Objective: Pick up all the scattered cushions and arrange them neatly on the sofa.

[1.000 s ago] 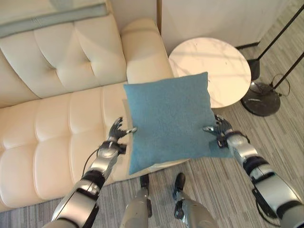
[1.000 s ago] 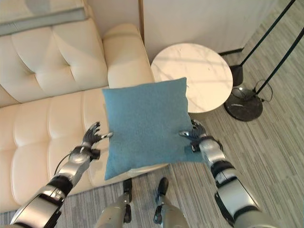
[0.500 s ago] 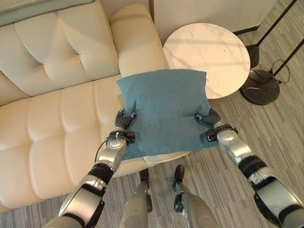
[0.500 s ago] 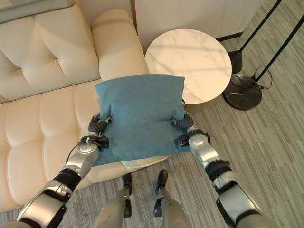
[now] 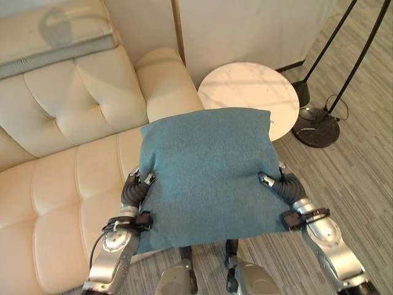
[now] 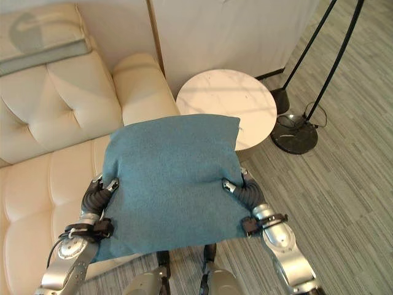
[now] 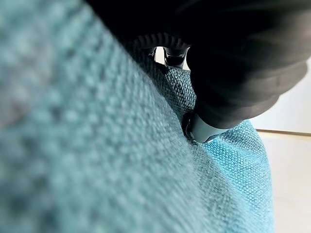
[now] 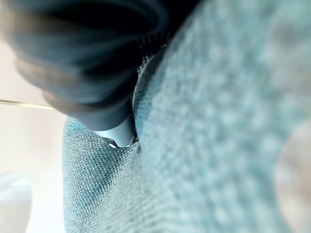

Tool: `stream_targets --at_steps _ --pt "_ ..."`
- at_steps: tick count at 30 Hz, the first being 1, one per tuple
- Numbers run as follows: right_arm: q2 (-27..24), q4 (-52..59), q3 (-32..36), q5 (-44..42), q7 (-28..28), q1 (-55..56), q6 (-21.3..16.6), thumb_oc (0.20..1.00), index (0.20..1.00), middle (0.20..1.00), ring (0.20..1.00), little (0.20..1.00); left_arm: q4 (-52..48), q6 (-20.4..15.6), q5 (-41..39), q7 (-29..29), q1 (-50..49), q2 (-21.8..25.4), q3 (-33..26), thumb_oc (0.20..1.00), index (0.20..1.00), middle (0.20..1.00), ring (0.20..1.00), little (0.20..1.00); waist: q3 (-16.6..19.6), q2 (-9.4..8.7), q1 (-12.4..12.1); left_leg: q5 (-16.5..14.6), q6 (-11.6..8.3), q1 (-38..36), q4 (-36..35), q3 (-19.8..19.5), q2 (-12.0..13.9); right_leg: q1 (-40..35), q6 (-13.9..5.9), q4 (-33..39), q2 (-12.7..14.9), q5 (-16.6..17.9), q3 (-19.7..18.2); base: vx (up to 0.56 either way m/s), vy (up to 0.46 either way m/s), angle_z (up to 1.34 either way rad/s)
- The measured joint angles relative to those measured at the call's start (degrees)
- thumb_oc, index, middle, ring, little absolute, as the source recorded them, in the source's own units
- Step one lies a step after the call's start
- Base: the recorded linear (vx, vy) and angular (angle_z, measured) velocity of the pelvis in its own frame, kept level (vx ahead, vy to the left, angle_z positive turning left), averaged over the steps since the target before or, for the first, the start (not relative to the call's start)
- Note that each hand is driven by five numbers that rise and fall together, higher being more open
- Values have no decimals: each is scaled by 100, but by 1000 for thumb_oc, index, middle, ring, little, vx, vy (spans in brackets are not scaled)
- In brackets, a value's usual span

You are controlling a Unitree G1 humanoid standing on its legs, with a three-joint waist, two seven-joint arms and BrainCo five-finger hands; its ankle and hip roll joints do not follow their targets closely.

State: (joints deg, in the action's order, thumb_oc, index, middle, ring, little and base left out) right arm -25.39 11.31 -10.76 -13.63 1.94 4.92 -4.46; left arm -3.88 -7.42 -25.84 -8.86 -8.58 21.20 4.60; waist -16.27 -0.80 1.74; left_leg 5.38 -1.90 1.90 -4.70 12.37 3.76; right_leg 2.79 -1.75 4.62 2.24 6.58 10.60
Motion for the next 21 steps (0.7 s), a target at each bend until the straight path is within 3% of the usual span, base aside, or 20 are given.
stream_targets --at_steps 3,7,8,9,10,11,12,13,15,17,18,19,20,21 --pt "116 18 -58 0 -4 -174 -8 200 200 200 200 200 -40 -1 -4 -22 -24 -33 -69 200 200 200 200 200 61 -67 -69 23 101 30 14 295 -40 277 -38 -231 34 122 -309 -360 -2 -51" --pt "119 10 -4 -1 -128 -175 -32 200 200 200 200 200 -14 0 1 -52 133 -32 -19 200 200 200 200 200 54 -82 -47 28 215 160 204 205 13 541 -350 -941 117 -201 -360 -260 -103 19" --pt "103 8 29 0 -174 -172 -57 200 200 200 200 200 2 0 3 -57 198 -37 -7 200 200 200 200 200 48 -72 -51 45 240 257 268 25 51 643 -389 -1427 113 -475 -494 -260 -171 89" --pt "81 8 51 4 -222 -158 -77 200 200 200 200 200 -1 -1 5 -56 257 -32 -4 200 200 200 200 200 54 -63 -72 114 209 427 395 -264 86 799 -412 -2354 17 -1032 -806 -345 -237 119" --pt "94 11 44 4 -252 -156 -114 200 200 200 200 200 -26 -12 5 -58 317 16 7 200 200 200 200 200 97 -128 -75 102 295 497 429 -393 96 809 -469 -2724 36 -1360 -919 -177 -129 100" --pt "91 26 18 13 -255 -182 -145 200 200 200 200 200 -54 -23 5 -60 268 66 -9 200 200 200 200 200 130 -137 -187 198 245 573 409 -404 112 741 -449 -2750 39 -1549 -976 -364 -215 62" --pt "116 37 19 17 -255 -224 -236 200 200 200 200 200 -52 -21 5 -66 276 162 -11 200 200 200 200 200 182 -266 -359 287 140 733 435 -458 92 695 -281 -2504 21 -1789 -1134 -323 -154 49" --pt "101 2 7 16 -288 -316 -250 200 200 200 200 200 -37 -21 4 -83 239 113 -8 200 200 200 200 200 165 -40 -495 483 14 863 388 -676 234 615 -56 -2214 -193 -1588 -940 -331 -151 46" --pt "59 -6 6 16 -314 -330 -268 200 200 200 200 200 -41 -26 3 -88 170 52 -3 200 200 200 200 200 183 152 -654 531 -52 1044 327 -785 384 722 82 -2124 -392 -1468 -810 -320 -81 43" --pt "-25 -14 -2 18 -341 -262 -274 200 200 200 200 200 -16 -17 1 -99 142 -95 29 200 200 200 200 200 167 396 -663 613 -172 1275 318 -897 501 810 253 -2161 -513 -1337 -511 -506 -22 61" --pt "-106 -61 2 20 -416 -261 -266 200 200 200 200 200 -2 -17 -1 -109 158 -155 111 200 200 200 200 200 147 453 -638 484 -158 1407 299 -855 536 885 322 -2173 -509 -1307 -369 -492 3 70" --pt "-152 -118 11 19 -474 -248 -264 200 200 200 200 200 7 -11 -3 -118 196 -164 206 200 200 200 200 200 136 386 -566 132 -229 1455 207 -652 503 950 452 -2051 -294 -1176 -145 -337 -2 77" --pt "-149 -130 22 19 -504 -251 -261 200 200 200 200 200 17 -8 -5 -118 249 -144 214 200 200 200 200 200 94 312 -473 -18 -238 1557 278 -482 447 938 428 -1916 -174 -1136 -43 -176 -8 90" --pt "-154 -131 41 17 -540 -266 -252 200 200 200 200 200 27 -5 -4 -117 336 -117 258 200 200 200 200 200 -9 90 -354 -54 -159 1582 609 -352 289 956 413 -1794 115 -1015 37 -139 -25 77"
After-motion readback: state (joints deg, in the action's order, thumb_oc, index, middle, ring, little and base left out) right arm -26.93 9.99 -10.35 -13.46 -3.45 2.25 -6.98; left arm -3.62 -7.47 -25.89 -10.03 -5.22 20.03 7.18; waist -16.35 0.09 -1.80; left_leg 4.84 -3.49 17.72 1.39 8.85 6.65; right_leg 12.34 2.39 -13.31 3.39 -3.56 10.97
